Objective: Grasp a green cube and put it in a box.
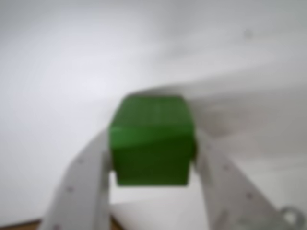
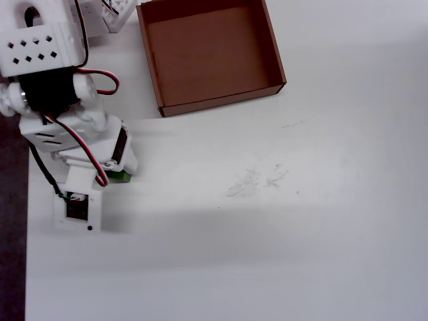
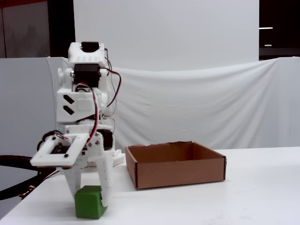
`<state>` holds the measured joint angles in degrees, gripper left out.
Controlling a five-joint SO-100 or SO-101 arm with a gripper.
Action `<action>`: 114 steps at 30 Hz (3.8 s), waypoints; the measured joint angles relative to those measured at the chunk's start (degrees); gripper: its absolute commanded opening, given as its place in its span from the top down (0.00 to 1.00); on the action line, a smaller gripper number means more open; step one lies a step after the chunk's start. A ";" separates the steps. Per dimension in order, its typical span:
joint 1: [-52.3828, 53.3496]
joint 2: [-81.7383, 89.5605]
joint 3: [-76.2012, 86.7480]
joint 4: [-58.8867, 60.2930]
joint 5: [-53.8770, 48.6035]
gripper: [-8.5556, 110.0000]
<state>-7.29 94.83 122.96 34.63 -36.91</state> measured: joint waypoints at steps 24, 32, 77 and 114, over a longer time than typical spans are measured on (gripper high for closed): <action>-7.73 15.82 -6.33 25.75 0.09 0.82; -18.63 22.50 -7.65 33.66 0.09 0.82; -49.57 17.58 16.70 17.31 5.80 0.56; -5.80 66.53 27.86 22.50 -28.83 0.81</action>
<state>-13.10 161.37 150.82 57.13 -65.74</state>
